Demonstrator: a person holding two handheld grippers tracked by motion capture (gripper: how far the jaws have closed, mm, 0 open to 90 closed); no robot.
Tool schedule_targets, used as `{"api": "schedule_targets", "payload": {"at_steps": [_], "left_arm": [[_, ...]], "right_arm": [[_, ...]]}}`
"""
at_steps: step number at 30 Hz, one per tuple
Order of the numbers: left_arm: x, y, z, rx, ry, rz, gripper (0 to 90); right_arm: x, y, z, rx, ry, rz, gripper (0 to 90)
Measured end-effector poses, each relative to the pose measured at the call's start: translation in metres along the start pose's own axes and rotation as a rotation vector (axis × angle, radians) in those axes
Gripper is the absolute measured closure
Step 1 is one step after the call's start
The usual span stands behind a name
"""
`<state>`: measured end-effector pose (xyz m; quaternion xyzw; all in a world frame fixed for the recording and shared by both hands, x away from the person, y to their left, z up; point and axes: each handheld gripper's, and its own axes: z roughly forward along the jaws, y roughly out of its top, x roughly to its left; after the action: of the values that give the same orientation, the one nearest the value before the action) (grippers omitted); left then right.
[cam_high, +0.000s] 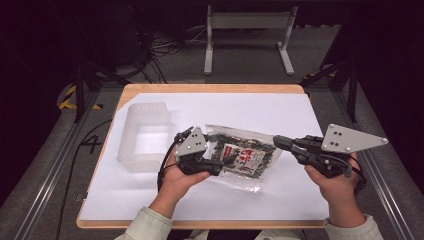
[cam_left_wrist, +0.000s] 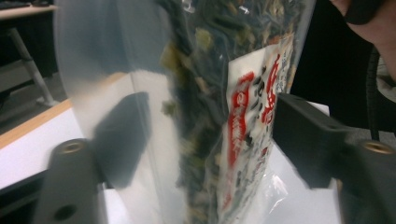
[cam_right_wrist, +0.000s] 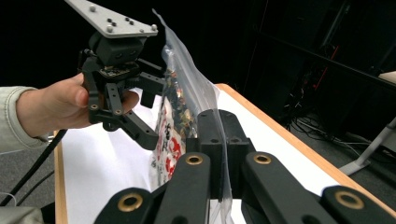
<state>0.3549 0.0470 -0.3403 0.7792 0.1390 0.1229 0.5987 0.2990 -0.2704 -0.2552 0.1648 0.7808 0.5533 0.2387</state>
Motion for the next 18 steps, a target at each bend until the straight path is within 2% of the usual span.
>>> {"api": "schedule_targets", "payload": {"at_steps": [2, 3, 8, 11, 14, 18], "left_arm": [[-0.0005, 0.0002, 0.0000, -0.002, -0.014, -0.003, 39.4], [-0.0007, 0.0002, 0.0001, -0.003, -0.033, 0.010, 39.4], [-0.0039, 0.0016, -0.0007, 0.021, -0.041, 0.049, 60.5], [-0.0040, 0.0018, -0.0014, 0.027, -0.071, 0.043, 63.1], [-0.0053, 0.0026, -0.0010, 0.033, -0.072, 0.058, 64.7], [-0.0058, 0.0026, -0.0008, 0.032, -0.095, 0.056, 67.0]], "right_arm": [[-0.0008, -0.0006, -0.0002, -0.004, 0.002, 0.003, 90.0], [-0.0014, -0.0013, -0.0007, -0.003, -0.002, 0.009, 90.0], [-0.0046, -0.0034, -0.0017, -0.008, -0.006, 0.019, 90.0], [-0.0057, -0.0040, -0.0014, -0.008, -0.016, 0.017, 90.0], [-0.0083, -0.0055, -0.0017, -0.010, -0.022, 0.030, 90.0], [-0.0100, -0.0066, -0.0020, -0.011, -0.032, 0.031, 89.9]]}}
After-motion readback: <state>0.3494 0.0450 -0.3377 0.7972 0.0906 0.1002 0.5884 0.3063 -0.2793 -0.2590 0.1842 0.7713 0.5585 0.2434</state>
